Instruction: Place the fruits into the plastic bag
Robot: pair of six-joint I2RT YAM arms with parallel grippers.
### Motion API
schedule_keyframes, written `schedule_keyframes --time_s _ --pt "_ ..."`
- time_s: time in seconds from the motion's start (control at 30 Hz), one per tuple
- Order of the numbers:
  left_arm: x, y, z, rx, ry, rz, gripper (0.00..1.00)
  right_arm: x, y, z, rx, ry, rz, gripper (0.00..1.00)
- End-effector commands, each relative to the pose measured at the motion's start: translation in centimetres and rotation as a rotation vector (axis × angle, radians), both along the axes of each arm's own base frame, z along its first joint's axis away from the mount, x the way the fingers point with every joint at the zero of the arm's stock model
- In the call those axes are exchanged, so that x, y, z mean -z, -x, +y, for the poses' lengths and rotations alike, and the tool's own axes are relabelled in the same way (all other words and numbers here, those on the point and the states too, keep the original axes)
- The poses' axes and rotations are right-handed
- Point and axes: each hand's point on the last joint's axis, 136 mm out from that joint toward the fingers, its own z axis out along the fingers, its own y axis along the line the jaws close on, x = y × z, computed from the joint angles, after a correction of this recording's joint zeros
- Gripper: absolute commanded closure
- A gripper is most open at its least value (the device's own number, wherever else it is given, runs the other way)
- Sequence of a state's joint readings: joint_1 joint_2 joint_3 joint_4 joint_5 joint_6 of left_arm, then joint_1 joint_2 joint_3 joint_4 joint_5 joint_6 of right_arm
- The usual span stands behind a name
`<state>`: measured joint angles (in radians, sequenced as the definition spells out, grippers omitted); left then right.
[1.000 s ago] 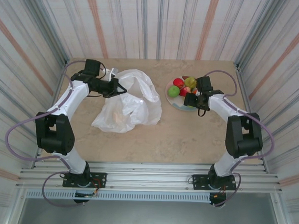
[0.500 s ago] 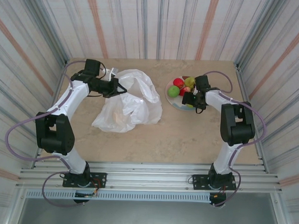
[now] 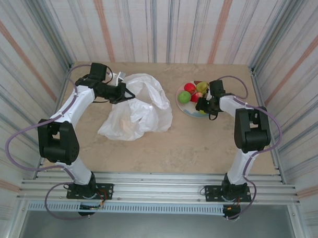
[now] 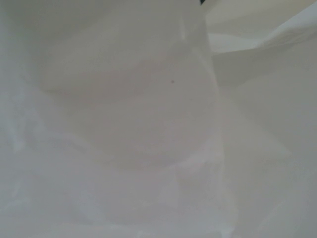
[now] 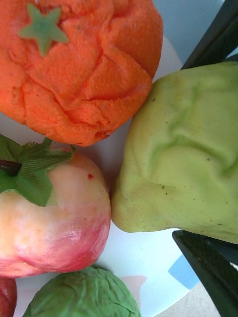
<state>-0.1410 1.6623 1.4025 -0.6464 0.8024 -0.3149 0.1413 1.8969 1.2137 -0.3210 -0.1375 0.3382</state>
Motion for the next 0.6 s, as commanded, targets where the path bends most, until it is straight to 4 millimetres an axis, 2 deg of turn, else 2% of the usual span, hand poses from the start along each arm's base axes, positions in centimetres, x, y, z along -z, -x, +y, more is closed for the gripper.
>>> schedule_keyframes --time_s 0.0,0.3,0.43,0.57 --pt "-1.4 0.5 -0.1 0.008 0.028 -0.025 1.00 -0.4 -0.5 0.3 -0.024 -0.018 -0.012 0.34" --pt "-1.5 0.5 -0.2 0.011 0.032 -0.028 1.00 -2.0 0.7 0.4 -0.026 -0.033 -0.035 0.45" --pt "-1.4 0.6 -0.4 0.016 0.033 -0.026 1.00 -4.2 2.7 0.8 -0.032 -0.060 -0.074 0.47" --pt "-1.6 0.8 -0.7 0.024 0.038 -0.027 1.00 -7.0 6.2 2.4 -0.079 -0.083 -0.128 0.48"
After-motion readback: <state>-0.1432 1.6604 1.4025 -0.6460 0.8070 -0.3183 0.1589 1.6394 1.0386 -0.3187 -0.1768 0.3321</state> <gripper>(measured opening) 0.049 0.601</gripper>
